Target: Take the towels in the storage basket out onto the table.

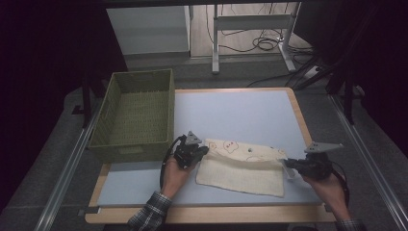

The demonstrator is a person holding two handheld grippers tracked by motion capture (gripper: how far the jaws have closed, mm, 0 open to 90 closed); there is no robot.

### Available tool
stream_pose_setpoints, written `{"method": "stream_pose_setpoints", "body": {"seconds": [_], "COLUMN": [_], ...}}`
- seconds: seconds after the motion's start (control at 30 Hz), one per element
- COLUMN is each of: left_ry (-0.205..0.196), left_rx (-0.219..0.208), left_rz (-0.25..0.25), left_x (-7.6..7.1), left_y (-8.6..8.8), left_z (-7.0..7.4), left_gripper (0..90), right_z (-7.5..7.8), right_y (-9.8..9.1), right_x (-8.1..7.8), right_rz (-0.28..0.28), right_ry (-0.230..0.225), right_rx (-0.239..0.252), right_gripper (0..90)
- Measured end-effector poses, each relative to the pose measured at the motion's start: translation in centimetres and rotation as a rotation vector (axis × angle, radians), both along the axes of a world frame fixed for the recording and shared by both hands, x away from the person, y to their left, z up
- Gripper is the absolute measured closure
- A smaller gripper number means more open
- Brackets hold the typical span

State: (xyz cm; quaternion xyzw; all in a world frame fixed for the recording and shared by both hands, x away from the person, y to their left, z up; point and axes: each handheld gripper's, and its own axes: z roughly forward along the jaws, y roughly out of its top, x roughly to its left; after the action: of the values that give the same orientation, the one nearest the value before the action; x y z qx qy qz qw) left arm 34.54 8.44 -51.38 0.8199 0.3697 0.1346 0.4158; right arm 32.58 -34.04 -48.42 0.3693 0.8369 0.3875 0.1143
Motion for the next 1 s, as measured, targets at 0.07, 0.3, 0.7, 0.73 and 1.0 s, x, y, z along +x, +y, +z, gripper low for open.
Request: {"method": "stream_pose_setpoints", "body": {"seconds": [0.07,0.3,0.7,0.73,1.0], "left_ry": [-0.003,-0.013,0.012,0.014,0.057], "left_rx": [-0.005,-0.02,0.0,0.001,0.004], "left_rz": [-0.008,-0.045,-0.097,-0.101,-0.106], "left_x": [-0.9,-3.0,-5.2,-5.4,-6.7], "left_y": [0.4,1.2,1.8,1.8,3.4], "left_z": [0.1,0.4,-1.2,-1.3,-1.5], "left_gripper": [86.3,86.1,85.1,84.8,56.2], "right_z": [0.0,-0.1,-1.3,-1.4,-1.4], "right_y": [0.2,0.8,1.1,1.1,0.3], "right_x": [-0.9,-3.7,-6.5,-6.7,-7.4], "right_rz": [0.015,0.058,0.108,0.112,0.111], "right_ry": [-0.003,-0.01,0.02,0.025,0.035], "right_rx": [0.009,-0.009,-0.02,-0.023,-0.035], "right_gripper": [86.6,86.4,85.8,85.7,69.7]}}
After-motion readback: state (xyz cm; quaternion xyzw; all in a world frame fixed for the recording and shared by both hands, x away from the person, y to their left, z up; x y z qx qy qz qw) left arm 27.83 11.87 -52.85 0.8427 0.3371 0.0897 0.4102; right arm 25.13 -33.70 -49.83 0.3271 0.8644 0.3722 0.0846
